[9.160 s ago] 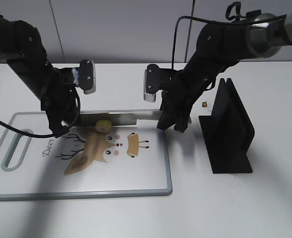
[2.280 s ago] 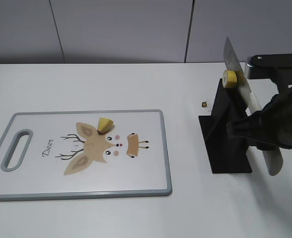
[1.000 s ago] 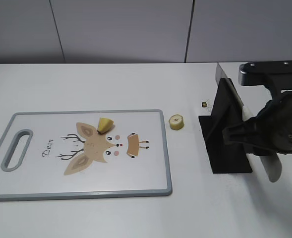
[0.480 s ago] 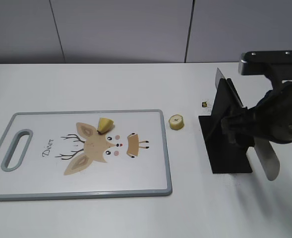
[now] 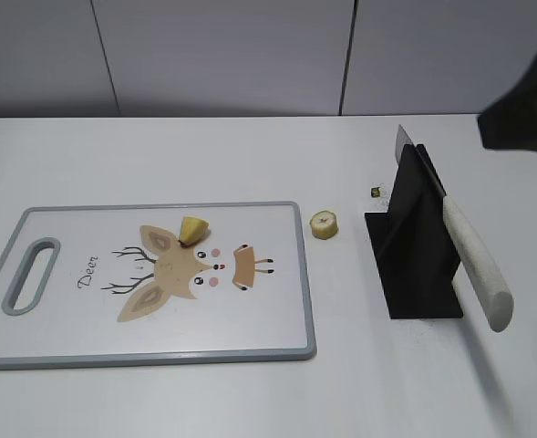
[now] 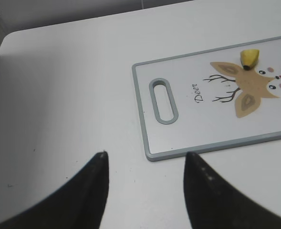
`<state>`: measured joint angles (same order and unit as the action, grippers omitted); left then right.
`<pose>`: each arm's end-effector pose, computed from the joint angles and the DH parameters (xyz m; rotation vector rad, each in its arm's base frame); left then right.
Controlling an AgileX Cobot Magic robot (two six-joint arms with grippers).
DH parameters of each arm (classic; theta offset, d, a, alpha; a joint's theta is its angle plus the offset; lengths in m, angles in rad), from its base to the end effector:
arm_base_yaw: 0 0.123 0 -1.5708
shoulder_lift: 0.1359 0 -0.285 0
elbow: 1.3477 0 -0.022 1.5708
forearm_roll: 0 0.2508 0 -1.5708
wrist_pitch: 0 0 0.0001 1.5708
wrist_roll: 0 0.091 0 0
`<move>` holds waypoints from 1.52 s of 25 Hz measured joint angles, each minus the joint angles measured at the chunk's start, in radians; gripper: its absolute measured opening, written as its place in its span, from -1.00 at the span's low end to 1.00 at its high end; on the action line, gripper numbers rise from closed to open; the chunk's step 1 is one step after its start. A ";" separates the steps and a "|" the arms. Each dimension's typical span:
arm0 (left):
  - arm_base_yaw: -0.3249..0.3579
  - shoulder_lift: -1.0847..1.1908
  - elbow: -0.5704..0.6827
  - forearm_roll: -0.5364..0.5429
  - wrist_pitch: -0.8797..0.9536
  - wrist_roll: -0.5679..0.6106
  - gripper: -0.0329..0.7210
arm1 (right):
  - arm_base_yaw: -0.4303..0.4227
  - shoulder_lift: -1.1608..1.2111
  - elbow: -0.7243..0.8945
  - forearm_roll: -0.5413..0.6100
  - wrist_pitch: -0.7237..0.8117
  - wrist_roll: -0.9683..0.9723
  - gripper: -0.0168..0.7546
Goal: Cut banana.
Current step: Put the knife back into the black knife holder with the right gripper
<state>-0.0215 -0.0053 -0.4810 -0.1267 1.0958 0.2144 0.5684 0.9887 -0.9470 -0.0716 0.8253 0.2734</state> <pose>-0.0056 -0.0101 0.2697 0.2530 2.0710 -0.0358 0.1637 0.0989 0.3496 -0.3798 2.3411 0.3256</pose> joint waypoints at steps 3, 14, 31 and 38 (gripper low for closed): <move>0.000 0.000 0.000 0.000 0.000 0.000 0.41 | 0.000 -0.090 0.047 0.072 0.128 -0.101 0.58; 0.000 0.000 0.000 0.000 0.000 0.000 0.41 | 0.000 -0.589 0.315 0.140 0.255 -0.255 0.58; 0.000 0.000 0.000 0.000 0.000 0.000 0.41 | 0.001 -0.947 0.416 0.167 0.279 -0.326 0.52; 0.000 0.000 0.000 0.000 0.000 0.000 0.41 | 0.001 -0.947 0.444 0.170 0.225 -0.329 0.52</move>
<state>-0.0215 -0.0053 -0.4810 -0.1267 1.0958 0.2144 0.5692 0.0421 -0.5031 0.0982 1.0500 -0.0555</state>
